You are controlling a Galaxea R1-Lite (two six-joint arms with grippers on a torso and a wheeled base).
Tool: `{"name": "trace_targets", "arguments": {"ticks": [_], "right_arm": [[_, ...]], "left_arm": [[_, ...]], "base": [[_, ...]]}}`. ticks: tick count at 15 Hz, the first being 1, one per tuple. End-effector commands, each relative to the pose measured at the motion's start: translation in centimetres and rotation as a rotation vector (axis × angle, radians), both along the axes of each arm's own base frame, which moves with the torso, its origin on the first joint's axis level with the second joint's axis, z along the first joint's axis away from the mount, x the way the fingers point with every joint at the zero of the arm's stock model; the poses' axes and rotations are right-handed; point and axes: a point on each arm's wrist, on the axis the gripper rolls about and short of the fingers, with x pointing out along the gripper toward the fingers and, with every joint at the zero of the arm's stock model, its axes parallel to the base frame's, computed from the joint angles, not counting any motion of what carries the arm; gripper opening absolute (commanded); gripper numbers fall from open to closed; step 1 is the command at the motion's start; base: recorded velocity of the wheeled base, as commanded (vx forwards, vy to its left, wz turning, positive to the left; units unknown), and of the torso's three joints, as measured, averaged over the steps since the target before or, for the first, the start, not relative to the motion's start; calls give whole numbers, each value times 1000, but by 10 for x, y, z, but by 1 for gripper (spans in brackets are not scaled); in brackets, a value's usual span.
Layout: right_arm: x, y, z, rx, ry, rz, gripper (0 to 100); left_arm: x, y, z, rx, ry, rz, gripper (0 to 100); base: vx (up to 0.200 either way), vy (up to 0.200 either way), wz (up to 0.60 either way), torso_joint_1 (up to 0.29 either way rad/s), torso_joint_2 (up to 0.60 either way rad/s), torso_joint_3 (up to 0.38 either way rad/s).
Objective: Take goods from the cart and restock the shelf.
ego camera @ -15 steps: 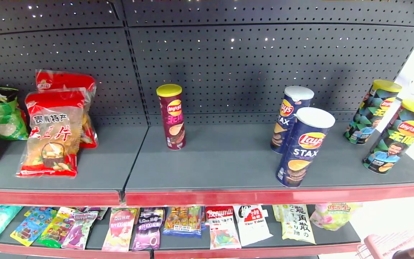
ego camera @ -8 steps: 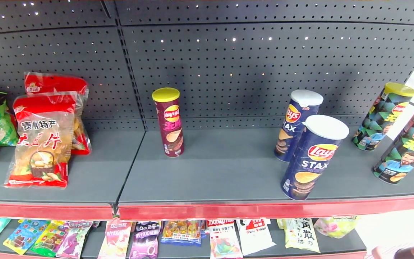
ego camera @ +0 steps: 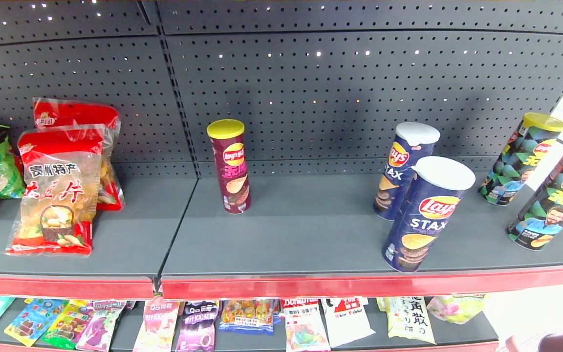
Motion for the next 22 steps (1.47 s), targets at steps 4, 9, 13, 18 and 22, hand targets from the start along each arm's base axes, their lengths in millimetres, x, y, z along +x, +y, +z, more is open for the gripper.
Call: {"name": "trace_targets", "arguments": {"ticks": [4, 9, 13, 18, 22], "right_arm": [[0, 0, -2, 0, -1, 6, 0], [0, 0, -1, 1, 2, 5, 0], [1, 0, 0, 2, 6, 5, 0], [1, 0, -1, 4, 5, 3, 0], [1, 0, 0, 4, 5, 0, 0]], "left_arm": [[79, -6, 121, -90, 180, -240, 100], [203, -16, 123, -29, 173, -387, 100], [260, -33, 102, 8, 110, -583, 100], [308, -45, 112, 11, 63, -622, 100], [331, -64, 103, 16, 77, -661, 100]], "base": [[0, 0, 0, 0, 0, 0], [0, 0, 0, 0, 0, 0], [0, 0, 0, 0, 0, 0], [0, 0, 0, 0, 0, 0], [0, 0, 0, 0, 0, 0]]}}
